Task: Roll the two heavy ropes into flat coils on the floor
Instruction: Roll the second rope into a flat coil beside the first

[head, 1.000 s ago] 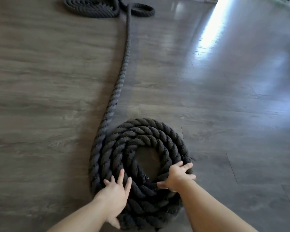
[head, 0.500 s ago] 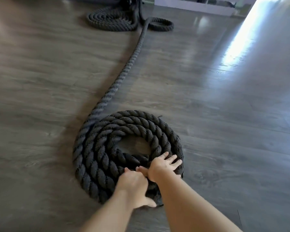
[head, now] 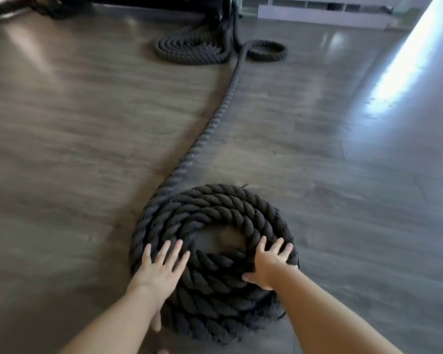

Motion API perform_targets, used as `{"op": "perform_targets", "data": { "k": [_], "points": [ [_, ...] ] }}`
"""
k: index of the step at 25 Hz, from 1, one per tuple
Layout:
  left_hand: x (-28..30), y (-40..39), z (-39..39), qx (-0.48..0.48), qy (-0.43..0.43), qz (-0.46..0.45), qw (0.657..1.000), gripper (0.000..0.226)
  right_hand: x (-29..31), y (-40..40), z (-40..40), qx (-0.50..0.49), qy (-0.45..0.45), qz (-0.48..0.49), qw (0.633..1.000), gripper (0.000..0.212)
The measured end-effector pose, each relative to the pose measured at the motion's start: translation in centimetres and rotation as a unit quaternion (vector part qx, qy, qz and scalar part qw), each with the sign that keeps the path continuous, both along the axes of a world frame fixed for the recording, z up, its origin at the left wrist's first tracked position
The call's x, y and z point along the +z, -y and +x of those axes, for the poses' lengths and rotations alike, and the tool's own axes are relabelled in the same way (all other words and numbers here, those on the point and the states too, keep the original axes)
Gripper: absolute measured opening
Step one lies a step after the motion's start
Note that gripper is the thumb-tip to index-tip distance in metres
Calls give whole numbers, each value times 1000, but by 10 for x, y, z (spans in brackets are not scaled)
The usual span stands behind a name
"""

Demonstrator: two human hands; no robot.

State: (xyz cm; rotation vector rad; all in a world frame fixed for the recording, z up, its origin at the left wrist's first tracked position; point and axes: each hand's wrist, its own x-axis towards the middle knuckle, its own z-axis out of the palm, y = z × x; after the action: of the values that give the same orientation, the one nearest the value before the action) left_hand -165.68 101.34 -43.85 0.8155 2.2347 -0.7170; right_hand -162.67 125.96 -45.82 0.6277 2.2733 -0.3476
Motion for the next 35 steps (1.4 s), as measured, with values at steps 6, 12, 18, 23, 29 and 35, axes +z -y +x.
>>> {"op": "perform_targets", "data": {
  "k": [6,12,18,23,29,35],
  "points": [
    [-9,-37,-42,43,45,20,998,147,-7,-6,-31,-126,-138,40,981,87],
    [11,-109,-77,78,65,100,990,121,-30,30,-71,-150,-116,-7,982,134],
    [15,-52,-223,-233,-7,47,971,150,-31,-41,-142,6,-98,17,995,132],
    [-25,-35,-257,-132,31,113,984,131,-25,-102,-206,47,-147,24,988,111],
    [-31,-149,-250,43,-24,203,978,126,-29,-46,-279,-191,-168,47,966,104],
    [-5,-177,-332,-41,-14,175,984,138,-34,-103,-323,-72,-102,35,992,125]
  ]
}}
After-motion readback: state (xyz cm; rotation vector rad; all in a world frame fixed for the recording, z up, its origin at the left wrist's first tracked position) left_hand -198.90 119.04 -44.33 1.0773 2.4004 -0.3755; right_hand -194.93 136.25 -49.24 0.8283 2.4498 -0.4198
